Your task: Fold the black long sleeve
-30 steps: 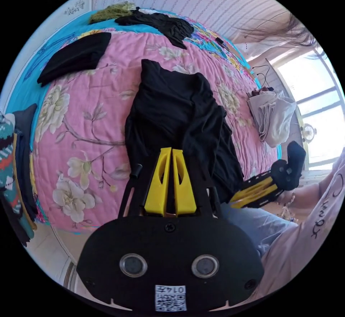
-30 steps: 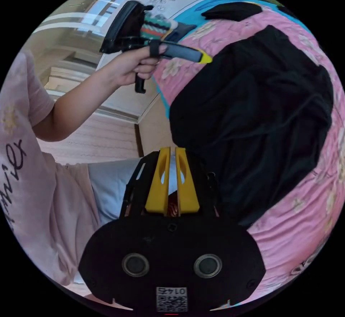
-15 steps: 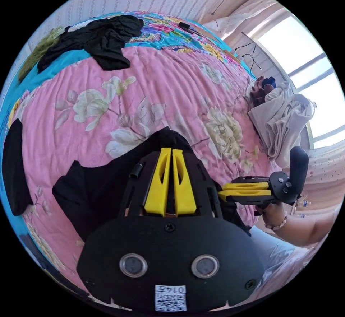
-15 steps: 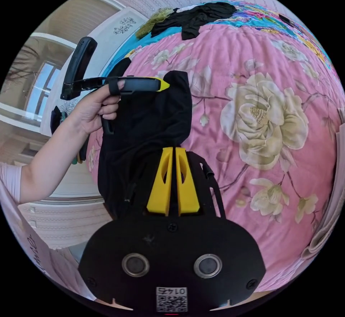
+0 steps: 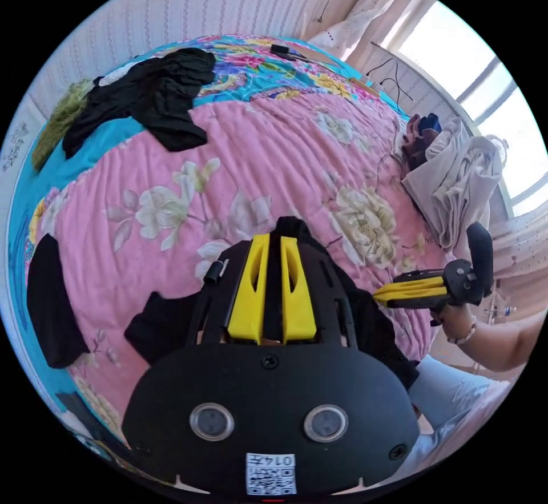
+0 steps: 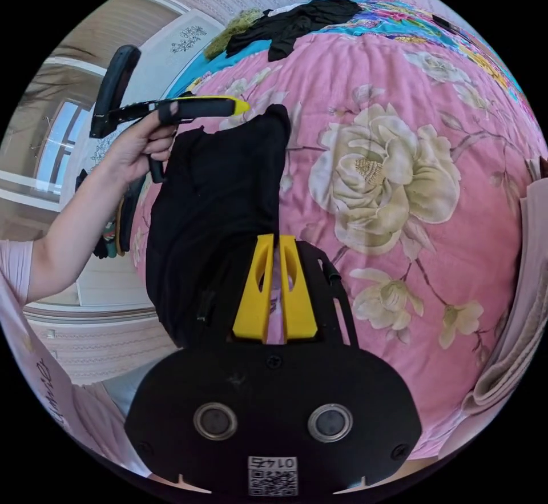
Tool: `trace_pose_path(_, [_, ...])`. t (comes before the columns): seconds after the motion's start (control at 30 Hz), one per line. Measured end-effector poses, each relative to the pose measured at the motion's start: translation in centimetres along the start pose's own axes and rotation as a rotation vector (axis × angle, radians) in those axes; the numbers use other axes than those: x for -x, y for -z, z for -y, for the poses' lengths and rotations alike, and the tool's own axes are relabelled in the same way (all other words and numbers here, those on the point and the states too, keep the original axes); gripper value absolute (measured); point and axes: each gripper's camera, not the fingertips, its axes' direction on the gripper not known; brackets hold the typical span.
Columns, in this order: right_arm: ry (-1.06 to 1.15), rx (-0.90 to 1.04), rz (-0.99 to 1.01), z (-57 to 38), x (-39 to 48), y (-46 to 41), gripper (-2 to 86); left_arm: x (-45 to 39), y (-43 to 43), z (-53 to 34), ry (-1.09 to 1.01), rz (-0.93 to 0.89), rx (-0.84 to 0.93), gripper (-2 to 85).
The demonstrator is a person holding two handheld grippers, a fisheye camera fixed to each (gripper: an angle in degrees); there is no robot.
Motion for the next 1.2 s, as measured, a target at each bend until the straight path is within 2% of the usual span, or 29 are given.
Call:
trace_pose_path(0.1, [-0.01,-0.031,-0.033,0.0,-0.9,2.3,2.7,3.7,5.1,-4.2,0.107,0.079,-0.02,5.3])
trace_pose_path(0.23, [0.011,-0.125,0.024,2.4,-1.8,4.7,7.2,8.5,7.9,-9.6,0.276,0.201,0.03,6.8])
trace_pose_path(0.3, [0.043,-0.128,0.027,4.5,-1.5,4.6,9.0,10.5,8.7,-12.1,0.378,0.162,0.015,7.8])
trace_pose_path(0.4, [0.058,-0.125,0.073,8.1,-1.4,4.0,10.9,10.6,8.7,-12.7,0.375,0.114,-0.004,8.9])
trace_pose_path(0.53, [0.045,-0.087,0.065,11.6,-1.3,2.3,7.3,11.2,7.1,-12.9,0.419,0.024,0.02,7.7])
trace_pose_path(0.57, [0.051,-0.021,0.079,12.2,-1.2,1.4,3.6,11.5,6.4,-13.1,0.421,-0.018,0.051,5.4])
trace_pose_path(0.63, [0.044,0.043,0.074,12.6,-1.1,1.1,2.4,11.3,6.5,-13.5,0.391,-0.061,0.072,1.5])
trace_pose_path(0.7, [0.034,0.001,0.118,12.4,-0.9,3.1,1.7,10.4,9.3,-13.9,0.317,-0.042,0.043,-0.2])
trace_pose_path(0.8, [0.056,-0.149,0.137,11.6,-0.1,8.9,1.1,8.6,14.3,-14.6,0.235,0.11,-0.054,-0.7])
trace_pose_path(0.97, [0.165,-0.214,0.017,10.4,2.8,13.6,0.8,6.4,18.5,-18.0,0.26,0.077,-0.205,-0.8])
trace_pose_path(1.2, [0.32,-0.245,0.106,4.8,7.0,15.0,0.9,0.6,20.3,-28.2,0.189,0.117,-0.181,-0.8])
